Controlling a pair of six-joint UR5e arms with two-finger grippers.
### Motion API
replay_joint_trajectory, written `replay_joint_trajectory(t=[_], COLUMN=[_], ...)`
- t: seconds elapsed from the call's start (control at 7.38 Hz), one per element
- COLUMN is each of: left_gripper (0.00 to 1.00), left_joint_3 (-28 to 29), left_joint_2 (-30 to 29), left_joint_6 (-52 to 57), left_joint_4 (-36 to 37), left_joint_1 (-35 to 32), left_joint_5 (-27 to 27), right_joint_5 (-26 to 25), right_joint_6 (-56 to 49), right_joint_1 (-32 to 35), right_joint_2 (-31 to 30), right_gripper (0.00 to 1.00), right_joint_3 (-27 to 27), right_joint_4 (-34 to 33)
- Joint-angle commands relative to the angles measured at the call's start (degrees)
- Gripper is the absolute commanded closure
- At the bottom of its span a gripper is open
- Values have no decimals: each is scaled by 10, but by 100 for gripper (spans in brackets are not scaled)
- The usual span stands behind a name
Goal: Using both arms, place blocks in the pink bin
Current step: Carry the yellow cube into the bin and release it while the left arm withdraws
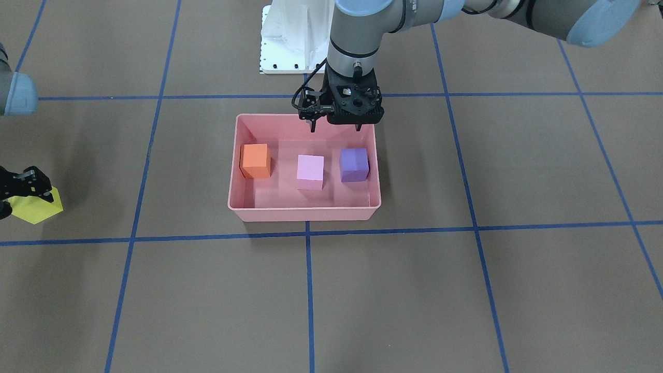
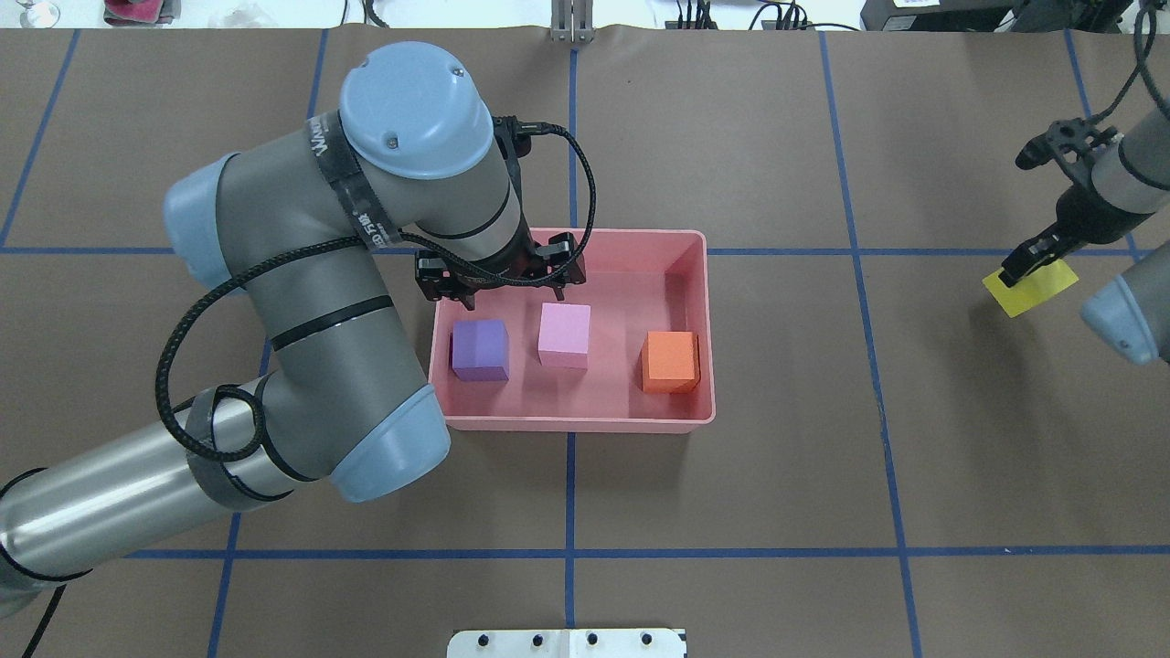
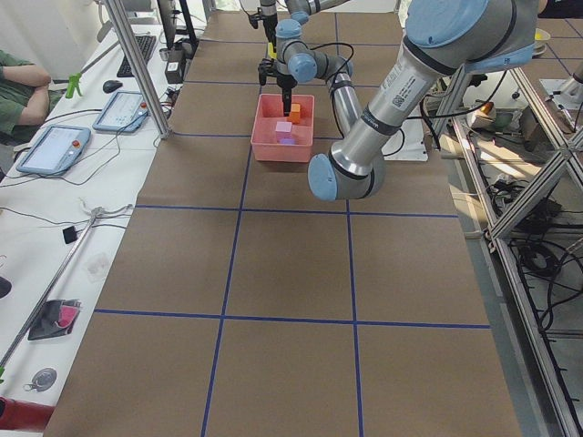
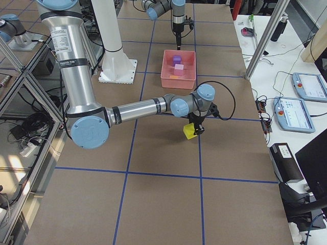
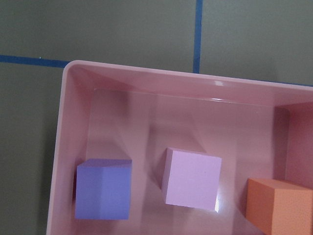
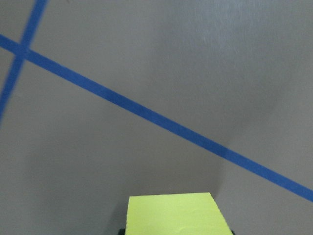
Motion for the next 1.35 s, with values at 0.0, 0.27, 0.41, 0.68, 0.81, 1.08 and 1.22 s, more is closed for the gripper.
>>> replay_joint_trajectory(t=[0.0,0.27,0.41,0.68,0.81,1.08,1.22], left_gripper=[0,0,0,0,0,0,0], left_joint_3=[-89,-136,-136,-131,-125,-116,-117], left_joint_2=[60,169,204,275,284,285,285], left_joint_6=[128,273,354,533,558,559,559], left_joint_4=[82,86,84,83,82,78,78], left_joint_1=[-38,-108,-160,-262,-281,-282,-283], left_joint_5=[0,-9,-42,-86,-88,-88,-88], right_joint_5=[28,38,25,-84,-153,-220,-220], right_joint_6=[37,231,333,488,539,574,575], right_joint_1=[12,-53,-102,-234,-302,-365,-365], right_joint_2=[103,165,202,269,272,271,271], right_gripper=[100,100,100,100,100,100,100], right_joint_3=[87,144,149,154,149,128,127], right_joint_4=[-168,-184,-182,-176,-131,-103,-103])
